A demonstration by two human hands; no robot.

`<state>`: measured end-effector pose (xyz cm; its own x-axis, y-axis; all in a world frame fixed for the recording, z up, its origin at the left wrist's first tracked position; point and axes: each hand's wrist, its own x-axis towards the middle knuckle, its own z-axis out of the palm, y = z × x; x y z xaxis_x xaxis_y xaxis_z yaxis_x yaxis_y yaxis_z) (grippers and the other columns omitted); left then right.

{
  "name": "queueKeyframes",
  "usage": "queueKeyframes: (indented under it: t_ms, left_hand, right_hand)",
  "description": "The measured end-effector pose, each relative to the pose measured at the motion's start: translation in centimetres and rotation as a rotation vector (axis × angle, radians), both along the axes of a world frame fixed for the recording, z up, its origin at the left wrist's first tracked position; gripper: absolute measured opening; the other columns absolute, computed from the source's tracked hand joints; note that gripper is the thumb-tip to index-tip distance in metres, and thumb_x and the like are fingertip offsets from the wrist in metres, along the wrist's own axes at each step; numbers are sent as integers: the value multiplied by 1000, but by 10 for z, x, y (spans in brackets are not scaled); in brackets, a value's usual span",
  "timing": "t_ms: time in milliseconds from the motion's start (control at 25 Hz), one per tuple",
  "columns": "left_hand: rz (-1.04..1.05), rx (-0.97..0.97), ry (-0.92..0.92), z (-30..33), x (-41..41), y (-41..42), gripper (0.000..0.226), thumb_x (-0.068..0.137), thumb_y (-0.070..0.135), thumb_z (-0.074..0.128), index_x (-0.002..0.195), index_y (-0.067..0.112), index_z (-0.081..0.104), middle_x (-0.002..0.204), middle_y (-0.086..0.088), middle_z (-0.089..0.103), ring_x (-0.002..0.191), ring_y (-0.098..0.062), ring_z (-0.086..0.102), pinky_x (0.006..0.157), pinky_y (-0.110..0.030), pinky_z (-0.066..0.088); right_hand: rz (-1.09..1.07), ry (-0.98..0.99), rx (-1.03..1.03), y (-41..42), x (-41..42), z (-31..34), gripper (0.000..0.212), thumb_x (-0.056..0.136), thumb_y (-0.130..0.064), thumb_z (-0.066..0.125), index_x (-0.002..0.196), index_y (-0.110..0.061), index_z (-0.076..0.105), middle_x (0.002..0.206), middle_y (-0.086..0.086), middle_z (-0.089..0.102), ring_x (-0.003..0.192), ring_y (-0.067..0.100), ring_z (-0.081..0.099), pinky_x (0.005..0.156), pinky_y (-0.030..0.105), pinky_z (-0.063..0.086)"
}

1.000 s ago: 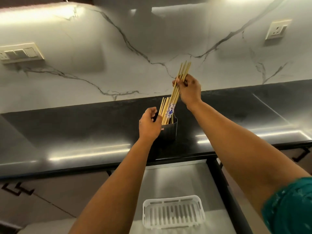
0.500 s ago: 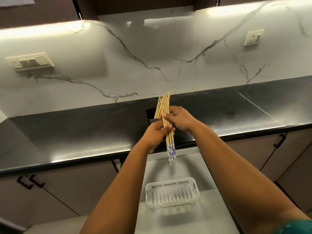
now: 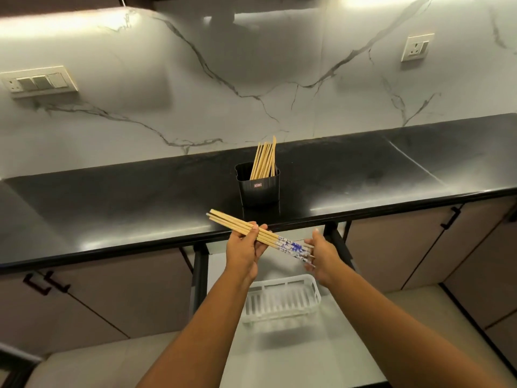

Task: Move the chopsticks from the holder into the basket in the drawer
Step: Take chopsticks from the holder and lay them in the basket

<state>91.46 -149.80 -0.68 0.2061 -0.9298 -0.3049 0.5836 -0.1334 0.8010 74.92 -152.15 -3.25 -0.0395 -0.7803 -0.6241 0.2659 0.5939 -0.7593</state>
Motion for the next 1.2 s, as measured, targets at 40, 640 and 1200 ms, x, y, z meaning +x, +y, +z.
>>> queueKeyframes:
  t_ms: [40, 640, 1200]
  left_hand:
    - [30, -2, 17, -4, -2, 1, 14, 95, 7, 53, 108, 6, 57, 106, -20, 68, 99, -31, 68, 72, -36, 61]
    - [115, 358, 31, -85, -36, 11, 21, 94, 15, 57, 112, 5, 61, 103, -13, 70, 90, -26, 69, 74, -33, 59]
    - [254, 725, -180, -180, 84, 13, 19, 92, 3, 56, 108, -4, 61, 95, -15, 65, 75, -20, 61, 62, -26, 54]
  right_hand:
    - [-68, -74, 30, 4, 1, -9, 57, 97, -54, 35, 127, -9, 54, 116, 15, 65, 98, 25, 61, 79, 36, 48]
    - [907, 1502, -1038, 24, 32, -79, 64, 97, -19, 49, 150, -8, 17, 158, 14, 22, 147, 31, 17, 118, 40, 6]
    - [1404, 1528, -658, -24, -5, -173, 30, 95, -15, 44, 125, -11, 47, 121, 10, 62, 104, 29, 62, 87, 38, 48]
